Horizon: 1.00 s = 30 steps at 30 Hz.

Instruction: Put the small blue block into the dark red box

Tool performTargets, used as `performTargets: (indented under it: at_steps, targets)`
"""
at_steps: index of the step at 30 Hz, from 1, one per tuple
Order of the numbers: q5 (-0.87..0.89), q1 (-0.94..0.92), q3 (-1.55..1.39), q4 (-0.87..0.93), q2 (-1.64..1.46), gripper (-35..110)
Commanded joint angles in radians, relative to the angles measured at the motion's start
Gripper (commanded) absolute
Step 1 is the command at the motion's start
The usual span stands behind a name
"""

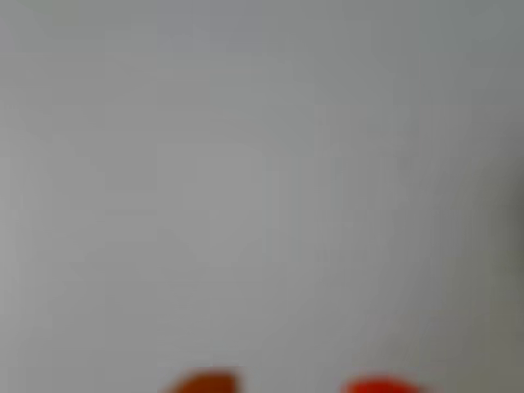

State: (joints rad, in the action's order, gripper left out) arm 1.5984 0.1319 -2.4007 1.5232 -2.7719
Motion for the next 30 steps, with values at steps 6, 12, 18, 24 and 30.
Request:
performTargets:
  at_steps: [6,12,18,24,30]
  targets:
    - [0.617,0.278,0.043,0.029,0.163,17]
    - [0.884,0.393,0.172,-0.006,0.426,20]
    - [1.097,0.505,0.262,-0.060,0.586,22]
    - [1.281,0.632,0.405,-0.069,0.746,23]
    - [1.347,0.710,0.644,-0.051,0.985,23]
